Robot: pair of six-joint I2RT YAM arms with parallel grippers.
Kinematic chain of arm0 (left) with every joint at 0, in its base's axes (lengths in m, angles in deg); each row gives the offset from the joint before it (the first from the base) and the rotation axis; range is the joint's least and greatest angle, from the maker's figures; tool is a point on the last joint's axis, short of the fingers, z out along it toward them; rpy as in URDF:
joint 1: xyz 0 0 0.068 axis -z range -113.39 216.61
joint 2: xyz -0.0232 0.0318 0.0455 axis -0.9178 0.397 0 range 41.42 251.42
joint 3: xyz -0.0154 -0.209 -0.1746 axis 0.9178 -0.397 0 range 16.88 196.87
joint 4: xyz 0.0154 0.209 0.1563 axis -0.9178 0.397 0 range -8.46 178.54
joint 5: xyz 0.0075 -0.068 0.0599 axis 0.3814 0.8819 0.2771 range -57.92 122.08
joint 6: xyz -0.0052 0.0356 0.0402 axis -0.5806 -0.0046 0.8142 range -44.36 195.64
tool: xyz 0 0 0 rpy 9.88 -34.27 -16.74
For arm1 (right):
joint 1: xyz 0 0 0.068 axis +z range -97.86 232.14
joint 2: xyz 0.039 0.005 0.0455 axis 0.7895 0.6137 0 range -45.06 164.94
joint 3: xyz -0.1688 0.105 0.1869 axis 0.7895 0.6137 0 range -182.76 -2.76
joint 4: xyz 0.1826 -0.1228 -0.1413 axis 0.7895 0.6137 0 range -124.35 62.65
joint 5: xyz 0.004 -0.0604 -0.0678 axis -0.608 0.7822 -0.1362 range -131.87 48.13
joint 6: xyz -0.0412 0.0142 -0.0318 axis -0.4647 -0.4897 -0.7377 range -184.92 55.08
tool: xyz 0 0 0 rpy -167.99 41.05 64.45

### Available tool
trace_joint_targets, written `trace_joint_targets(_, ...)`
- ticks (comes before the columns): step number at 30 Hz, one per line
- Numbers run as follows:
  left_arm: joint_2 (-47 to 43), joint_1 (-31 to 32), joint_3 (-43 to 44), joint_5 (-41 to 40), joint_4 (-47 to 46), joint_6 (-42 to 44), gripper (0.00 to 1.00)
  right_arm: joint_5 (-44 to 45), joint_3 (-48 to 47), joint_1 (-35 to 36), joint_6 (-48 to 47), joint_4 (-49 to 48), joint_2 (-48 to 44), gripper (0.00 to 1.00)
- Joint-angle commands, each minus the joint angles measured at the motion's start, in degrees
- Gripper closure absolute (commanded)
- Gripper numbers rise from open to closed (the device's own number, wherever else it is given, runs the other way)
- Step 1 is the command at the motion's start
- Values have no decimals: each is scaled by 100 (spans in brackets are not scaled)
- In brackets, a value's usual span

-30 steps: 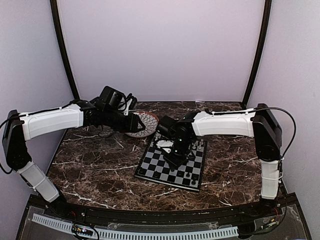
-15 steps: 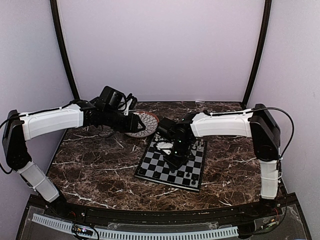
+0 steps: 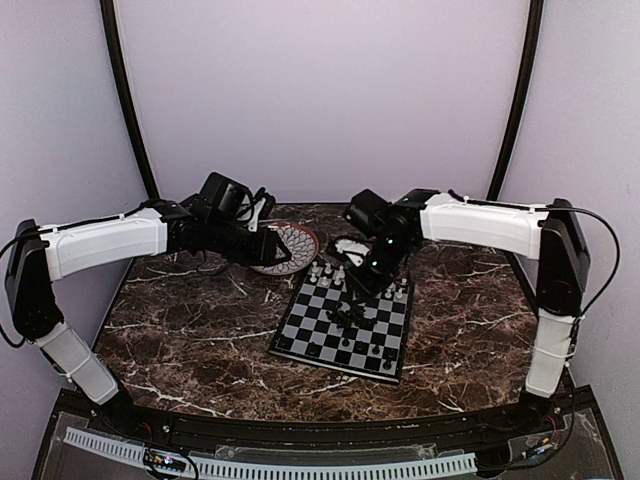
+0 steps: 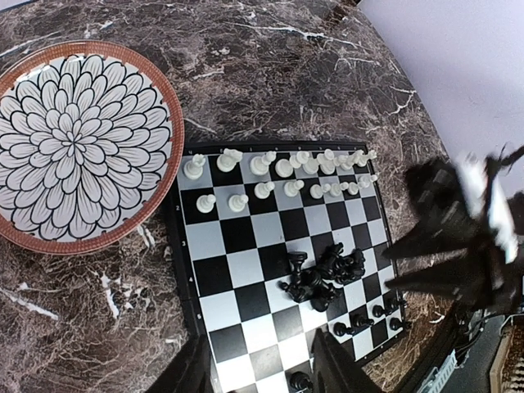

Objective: Set up the chess pieces on the board
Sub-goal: Place the pawn at d7, then pick up the pawn from the chessboard.

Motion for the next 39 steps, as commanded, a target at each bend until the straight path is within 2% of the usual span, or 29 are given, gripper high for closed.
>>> trace_joint_targets(1,79,142,-34,173,46,394,56,230,36,-394,251,-401,-599,72)
trace_joint_targets(6,452,536,313,139,278,1012,56,500,260,-515,265,-462,-544,76)
trace_joint_targets(10,892,862,668,144,511,1363,56,368,342,-513,204,-365,-347,77)
trace_joint_targets(18,1088,923,508,248,183,863,55,249,780,-507,153,-300,-307,76)
trace_joint_targets(26,1093,920,495,230,284,853,54,36,1184,-507,164,-389,-357,75)
trace_joint_targets(33,1103,920,504,234,349,872,54,-300,1137,-486,346,-663,-267,74)
trace_joint_targets(39,1064,925,477,212,425,882,54,-70,699,-216,167,-494,-4,77)
